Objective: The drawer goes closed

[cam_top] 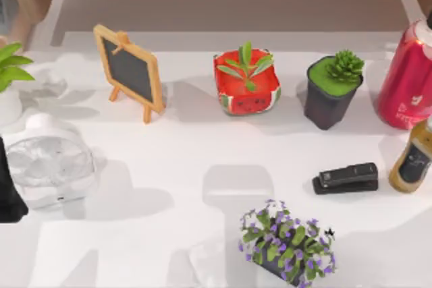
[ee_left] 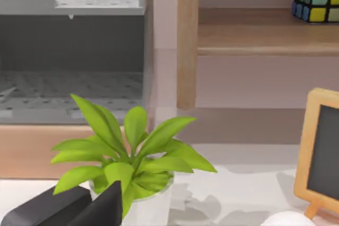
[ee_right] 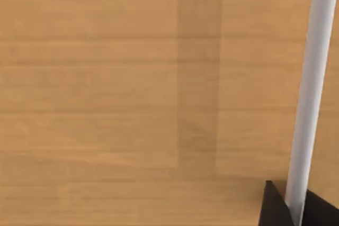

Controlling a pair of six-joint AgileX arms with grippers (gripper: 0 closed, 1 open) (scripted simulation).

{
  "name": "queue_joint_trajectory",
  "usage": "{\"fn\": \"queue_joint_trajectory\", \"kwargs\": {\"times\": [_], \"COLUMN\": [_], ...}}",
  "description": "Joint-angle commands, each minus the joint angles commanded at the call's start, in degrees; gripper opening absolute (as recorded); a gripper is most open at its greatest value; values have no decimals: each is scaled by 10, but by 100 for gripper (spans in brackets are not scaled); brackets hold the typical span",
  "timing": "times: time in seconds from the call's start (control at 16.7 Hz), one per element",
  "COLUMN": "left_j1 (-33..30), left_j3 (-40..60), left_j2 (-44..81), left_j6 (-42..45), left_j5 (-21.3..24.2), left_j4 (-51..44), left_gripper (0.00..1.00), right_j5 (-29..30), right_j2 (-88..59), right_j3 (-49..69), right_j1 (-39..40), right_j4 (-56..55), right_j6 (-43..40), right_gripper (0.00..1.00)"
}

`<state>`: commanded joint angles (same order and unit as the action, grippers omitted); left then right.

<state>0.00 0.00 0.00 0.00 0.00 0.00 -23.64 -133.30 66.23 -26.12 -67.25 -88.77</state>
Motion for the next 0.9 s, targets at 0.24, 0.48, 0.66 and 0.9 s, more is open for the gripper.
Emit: {"fn": "queue_joint_trajectory", "kwargs": {"times": [0.24, 0.48, 0.66, 0.9], "left_j1": [0, 0, 0, 0], "left_j3": [0, 0, 0, 0], "left_j2": [0, 0, 0, 0], "left_j6": [0, 0, 0, 0], "left_j5": [0, 0, 0, 0], "left_j4": [0, 0, 0, 0], "left_gripper": [100, 100, 100, 100], "right_j5": [14, 14, 14, 14], "right_j2": [-26, -26, -26, -26], "right_j3": [56, 57, 57, 57], "right_j1": [13, 13, 13, 13], "right_j4": [34, 35, 35, 35], "right_j6": [-1, -1, -1, -1], "right_gripper": [0, 0, 23, 53]}}
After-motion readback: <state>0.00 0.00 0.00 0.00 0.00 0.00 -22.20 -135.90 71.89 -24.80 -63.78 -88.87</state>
